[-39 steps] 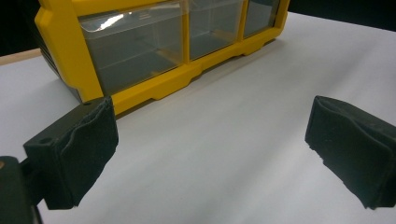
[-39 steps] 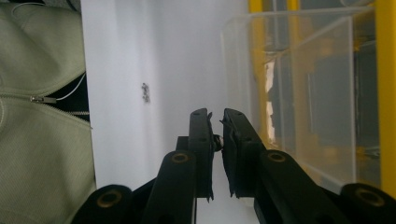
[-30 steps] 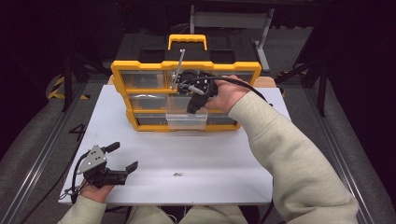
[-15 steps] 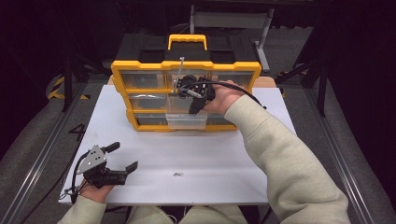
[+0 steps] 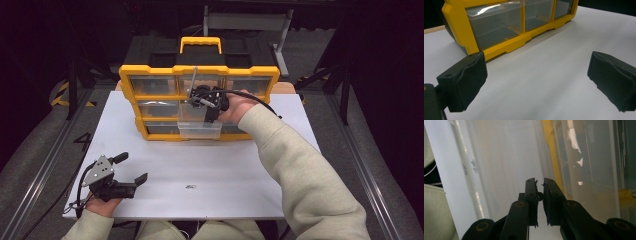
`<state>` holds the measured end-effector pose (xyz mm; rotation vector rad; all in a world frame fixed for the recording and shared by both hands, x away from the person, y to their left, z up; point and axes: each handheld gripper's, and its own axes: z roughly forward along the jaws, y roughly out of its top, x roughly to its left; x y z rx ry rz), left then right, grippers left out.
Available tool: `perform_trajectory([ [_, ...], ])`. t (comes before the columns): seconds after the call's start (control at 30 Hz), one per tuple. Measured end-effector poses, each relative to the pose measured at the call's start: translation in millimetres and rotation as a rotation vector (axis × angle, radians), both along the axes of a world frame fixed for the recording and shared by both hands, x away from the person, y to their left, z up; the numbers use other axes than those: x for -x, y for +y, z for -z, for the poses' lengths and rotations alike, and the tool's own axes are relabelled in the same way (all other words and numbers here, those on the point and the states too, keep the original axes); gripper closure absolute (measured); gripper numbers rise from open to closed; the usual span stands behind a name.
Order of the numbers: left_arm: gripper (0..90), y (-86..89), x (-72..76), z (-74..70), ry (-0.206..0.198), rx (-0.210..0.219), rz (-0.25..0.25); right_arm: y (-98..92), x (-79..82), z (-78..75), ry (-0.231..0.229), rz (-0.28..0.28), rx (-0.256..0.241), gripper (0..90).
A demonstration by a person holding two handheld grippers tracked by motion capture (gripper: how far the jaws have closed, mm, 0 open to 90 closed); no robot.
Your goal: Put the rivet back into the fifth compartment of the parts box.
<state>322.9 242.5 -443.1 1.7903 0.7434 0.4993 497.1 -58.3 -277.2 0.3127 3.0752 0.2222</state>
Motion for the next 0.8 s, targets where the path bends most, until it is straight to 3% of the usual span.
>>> perform_trajectory([
  [0.17, 3.4, 0.0, -0.1, 0.1, 0.001, 0.001, 0.001, -1.4, -4.6, 3.2, 0.015, 0.012, -0.004, 81.1],
  [0.27, 3.4, 0.0, -0.1, 0.3, 0.003, 0.0, 0.002, -1.6, -4.7, 3.2, 0.012, 0.009, -0.003, 77.4],
  [0.33, 3.4, -0.1, 0.0, 0.2, 0.003, 0.0, 0.002, -1.9, -4.3, 1.2, -0.007, 0.013, -0.002, 70.3],
  [0.47, 3.4, -0.1, -0.3, 0.4, 0.005, -0.001, 0.002, -3.7, -1.9, -3.0, -0.009, 0.016, -0.022, 67.6],
  [0.7, 3.4, -0.7, -0.6, 0.7, 0.009, -0.002, 0.0, -9.6, 8.3, -29.7, -0.059, 0.01, -0.062, 61.1],
  [0.8, 3.4, -1.0, -0.7, 1.0, 0.011, -0.002, 0.001, -11.1, 21.4, -47.0, -0.119, -0.01, -0.069, 55.7],
])
